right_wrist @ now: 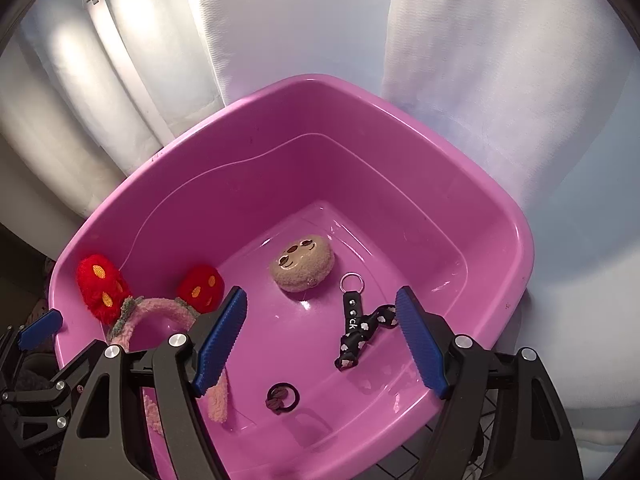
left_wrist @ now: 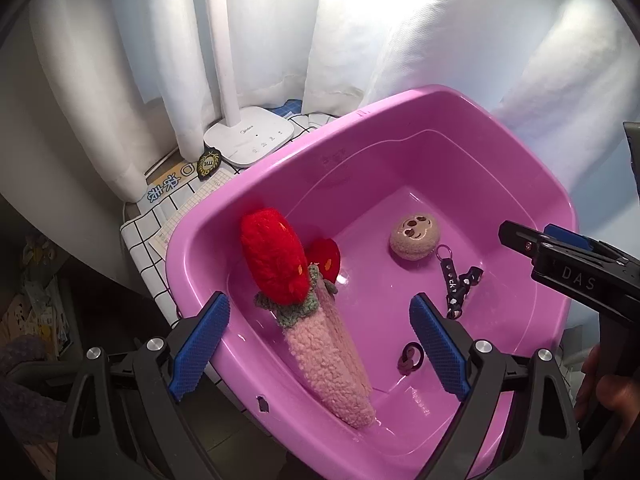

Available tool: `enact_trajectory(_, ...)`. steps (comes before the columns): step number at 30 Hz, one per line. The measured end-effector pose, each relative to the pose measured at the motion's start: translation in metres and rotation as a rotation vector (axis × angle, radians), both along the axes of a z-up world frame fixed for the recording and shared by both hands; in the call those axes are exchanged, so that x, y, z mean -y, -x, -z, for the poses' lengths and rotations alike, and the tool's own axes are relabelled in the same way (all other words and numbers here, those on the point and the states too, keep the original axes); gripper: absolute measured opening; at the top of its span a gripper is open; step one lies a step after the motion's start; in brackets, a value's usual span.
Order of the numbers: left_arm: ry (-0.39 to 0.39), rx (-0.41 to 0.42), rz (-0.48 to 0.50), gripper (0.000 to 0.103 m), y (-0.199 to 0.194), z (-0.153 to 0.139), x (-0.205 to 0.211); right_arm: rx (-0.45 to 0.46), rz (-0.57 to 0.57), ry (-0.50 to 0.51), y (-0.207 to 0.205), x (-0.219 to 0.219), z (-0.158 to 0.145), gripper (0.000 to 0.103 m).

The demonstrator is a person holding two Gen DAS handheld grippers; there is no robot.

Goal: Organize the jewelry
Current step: 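Withdraw both tools from the tub toward the remaining jewelry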

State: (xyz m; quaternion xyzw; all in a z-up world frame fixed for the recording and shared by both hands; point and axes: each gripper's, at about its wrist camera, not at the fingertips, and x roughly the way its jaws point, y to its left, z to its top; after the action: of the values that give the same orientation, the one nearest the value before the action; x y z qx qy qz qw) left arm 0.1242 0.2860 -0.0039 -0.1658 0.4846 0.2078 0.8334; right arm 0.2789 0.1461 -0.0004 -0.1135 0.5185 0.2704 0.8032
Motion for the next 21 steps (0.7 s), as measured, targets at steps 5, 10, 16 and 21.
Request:
enact_trajectory(5,-0.01,0.018,0.001,0.09,0.008,-0.008,0.003,0.017,-0.005,-0.005,0.008,0.001,-0.007,0.073)
enact_trajectory(10,-0.024,0.034,0.001,0.09,0.018,-0.016,0.008,0.03,-0.006,-0.017,0.017,0.003,-0.011,0.073)
enact_trajectory(16,-0.036,0.051,-0.002,0.09,0.031,-0.024,0.015,0.05,-0.014,-0.033,0.031,0.008,-0.02,0.073)
enact_trajectory(21,-0.046,0.067,-0.002,0.09,0.042,-0.032,0.025,0.071,-0.016,-0.054,0.045,0.018,-0.031,0.073)
